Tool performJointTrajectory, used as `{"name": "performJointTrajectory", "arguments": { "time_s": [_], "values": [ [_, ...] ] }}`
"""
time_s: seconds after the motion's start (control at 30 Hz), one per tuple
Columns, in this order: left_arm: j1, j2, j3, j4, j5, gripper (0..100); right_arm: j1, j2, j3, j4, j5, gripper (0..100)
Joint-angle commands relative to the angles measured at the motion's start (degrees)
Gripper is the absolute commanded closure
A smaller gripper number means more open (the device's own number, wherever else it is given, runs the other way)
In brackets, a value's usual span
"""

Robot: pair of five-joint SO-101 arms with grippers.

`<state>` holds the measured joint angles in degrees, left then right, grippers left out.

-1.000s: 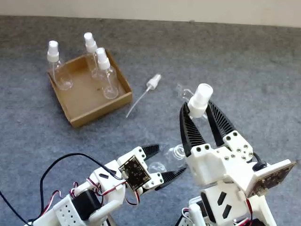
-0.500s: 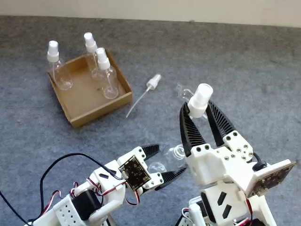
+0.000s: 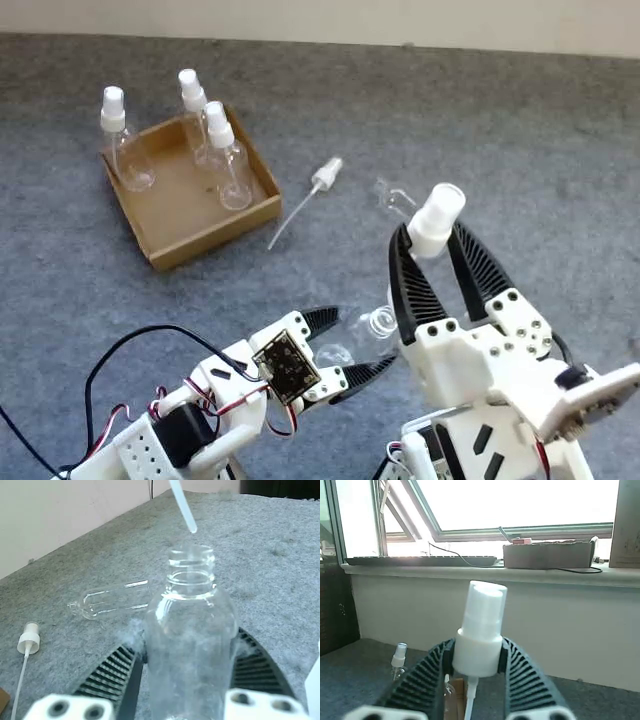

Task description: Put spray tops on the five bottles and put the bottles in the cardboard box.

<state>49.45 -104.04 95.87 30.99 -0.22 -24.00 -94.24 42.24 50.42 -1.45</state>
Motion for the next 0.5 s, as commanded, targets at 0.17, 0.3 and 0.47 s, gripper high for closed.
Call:
{"name": "performJointTrajectory", "arguments": {
  "time_s": [0.17, 0.3, 0.47],
  "values": [
    [-2.86, -0.75, 1.19, -3.69, -0.26, 87, -0.66, -0.13, -2.42, 0.4, -0.53, 99.0],
    [-2.86, -0.75, 1.19, -5.45, -0.26, 87, -0.66, -0.13, -1.45, 0.13, -0.62, 99.0],
    [-2.59, -0.75, 1.19, -5.36, -0.26, 87, -0.66, -0.13, 0.75, -0.22, -0.62, 99.0]
  ]
}}
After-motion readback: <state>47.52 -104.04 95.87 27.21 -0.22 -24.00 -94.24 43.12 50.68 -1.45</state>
